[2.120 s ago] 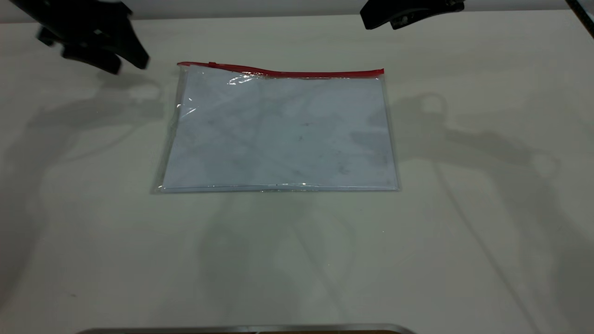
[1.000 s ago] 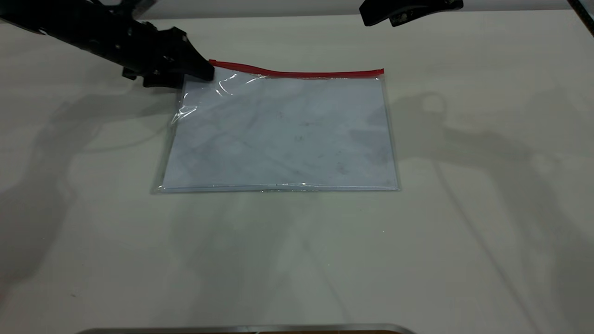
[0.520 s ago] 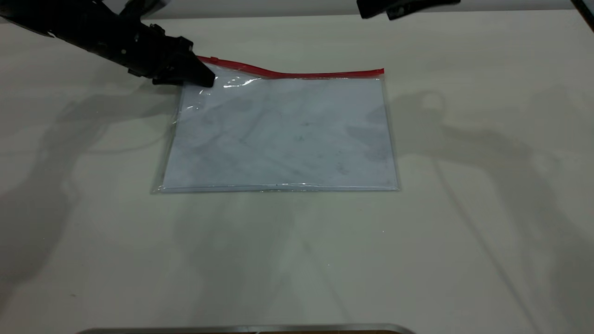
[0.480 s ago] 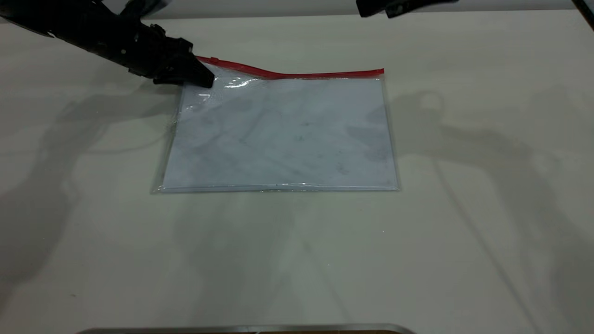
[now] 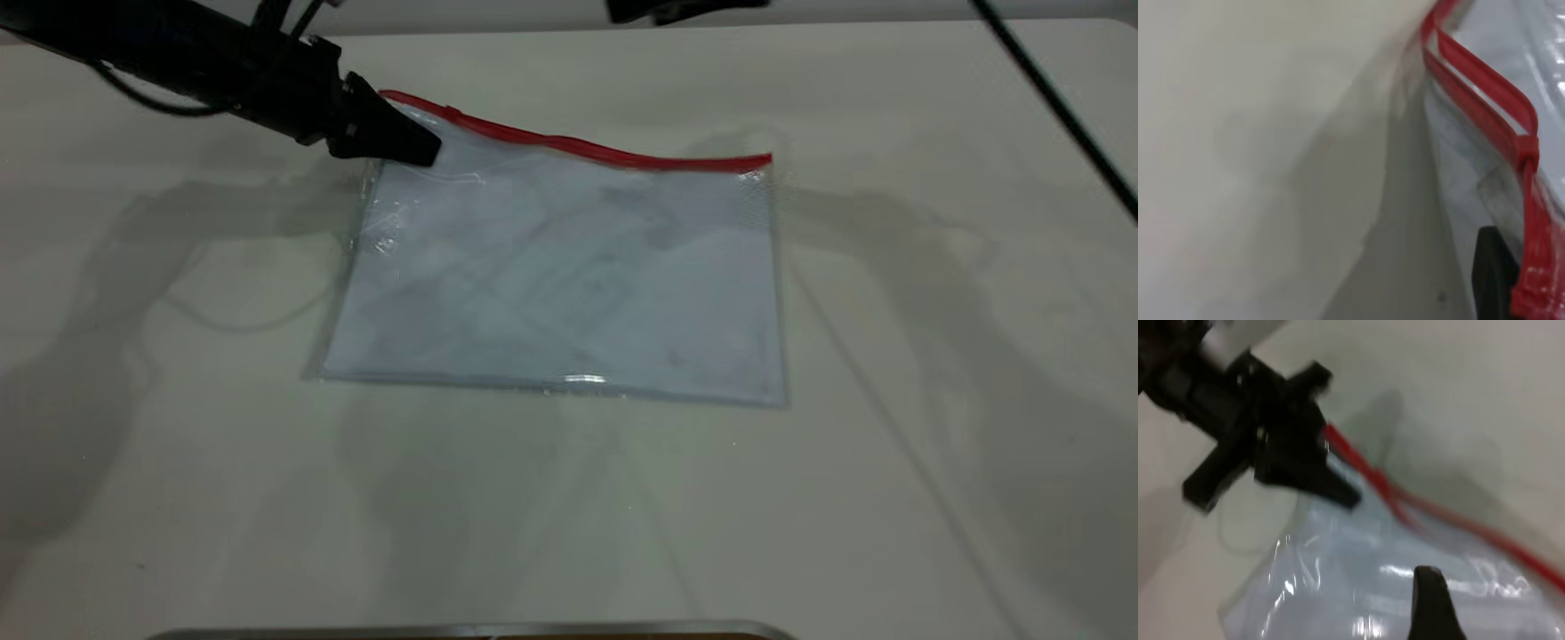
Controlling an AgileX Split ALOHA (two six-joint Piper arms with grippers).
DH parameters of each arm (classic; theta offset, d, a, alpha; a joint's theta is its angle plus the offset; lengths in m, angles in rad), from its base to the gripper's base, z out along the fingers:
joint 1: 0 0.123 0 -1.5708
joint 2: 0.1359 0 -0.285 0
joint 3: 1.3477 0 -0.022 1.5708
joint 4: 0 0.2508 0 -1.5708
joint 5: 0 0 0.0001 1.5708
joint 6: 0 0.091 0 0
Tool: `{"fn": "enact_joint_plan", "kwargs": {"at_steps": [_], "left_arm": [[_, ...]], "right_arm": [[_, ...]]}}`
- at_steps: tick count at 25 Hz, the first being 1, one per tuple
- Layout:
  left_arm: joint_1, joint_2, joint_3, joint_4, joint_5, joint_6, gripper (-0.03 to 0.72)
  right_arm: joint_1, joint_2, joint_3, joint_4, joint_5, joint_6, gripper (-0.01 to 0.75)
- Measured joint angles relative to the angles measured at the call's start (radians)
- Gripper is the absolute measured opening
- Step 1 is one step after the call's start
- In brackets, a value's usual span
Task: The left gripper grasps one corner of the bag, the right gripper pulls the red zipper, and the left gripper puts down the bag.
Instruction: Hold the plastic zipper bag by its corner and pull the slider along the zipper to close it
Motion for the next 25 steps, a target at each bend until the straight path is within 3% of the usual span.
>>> {"fn": "enact_joint_plan", "kwargs": {"at_steps": [10, 25], "left_arm": [[-0.005, -0.047, 0.0, 0.15, 0.067, 0.038, 0.053], [-0.027, -0.067, 0.0, 0.178, 0.06, 0.039, 0.053]], "right_arm": [[0.09, 0.196, -0.216, 0.037, 0.067, -0.013, 0.52], [0.132, 0.277, -0.233, 0.267, 0.08, -0.091, 0.52]]}}
